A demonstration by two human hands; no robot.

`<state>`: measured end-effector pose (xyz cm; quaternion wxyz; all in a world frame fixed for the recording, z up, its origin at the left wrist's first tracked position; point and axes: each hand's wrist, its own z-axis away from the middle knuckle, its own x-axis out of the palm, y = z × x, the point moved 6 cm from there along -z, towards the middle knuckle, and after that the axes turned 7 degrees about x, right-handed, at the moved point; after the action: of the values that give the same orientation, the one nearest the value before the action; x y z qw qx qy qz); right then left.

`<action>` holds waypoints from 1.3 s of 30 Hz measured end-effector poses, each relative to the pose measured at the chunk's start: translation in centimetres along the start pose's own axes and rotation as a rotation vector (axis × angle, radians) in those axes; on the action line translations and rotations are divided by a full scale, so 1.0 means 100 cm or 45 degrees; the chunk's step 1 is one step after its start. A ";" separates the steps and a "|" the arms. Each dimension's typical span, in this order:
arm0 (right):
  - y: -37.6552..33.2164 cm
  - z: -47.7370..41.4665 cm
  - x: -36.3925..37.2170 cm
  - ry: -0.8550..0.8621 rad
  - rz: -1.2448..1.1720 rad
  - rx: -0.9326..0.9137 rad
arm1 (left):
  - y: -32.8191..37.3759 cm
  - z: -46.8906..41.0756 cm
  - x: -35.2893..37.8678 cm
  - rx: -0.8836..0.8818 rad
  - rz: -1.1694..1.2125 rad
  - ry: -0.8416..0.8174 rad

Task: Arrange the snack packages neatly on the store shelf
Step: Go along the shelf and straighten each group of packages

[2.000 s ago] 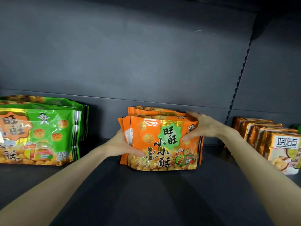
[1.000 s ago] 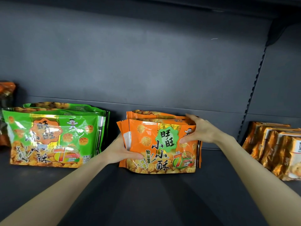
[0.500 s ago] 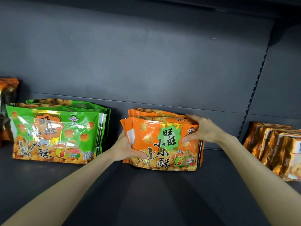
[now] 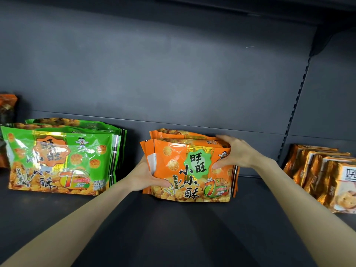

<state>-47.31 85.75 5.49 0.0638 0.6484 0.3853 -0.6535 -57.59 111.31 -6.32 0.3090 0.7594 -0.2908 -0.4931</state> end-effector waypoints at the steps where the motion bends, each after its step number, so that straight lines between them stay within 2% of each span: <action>1: 0.002 0.001 -0.001 -0.003 0.003 0.000 | 0.005 -0.001 0.002 0.028 0.030 0.006; 6: 0.019 0.000 -0.008 0.028 0.057 0.023 | 0.025 -0.004 0.016 0.122 0.062 -0.001; 23: 0.021 0.001 -0.012 -0.001 0.106 -0.004 | 0.024 -0.003 0.020 -0.001 0.034 0.057; 39: 0.035 -0.004 -0.012 0.069 0.129 -0.015 | 0.043 0.005 0.025 -0.009 0.050 -0.035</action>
<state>-44.76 83.10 5.19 0.0902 0.6842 0.3572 -0.6294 -57.79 106.57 -4.64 0.3175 0.7457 -0.3080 -0.4983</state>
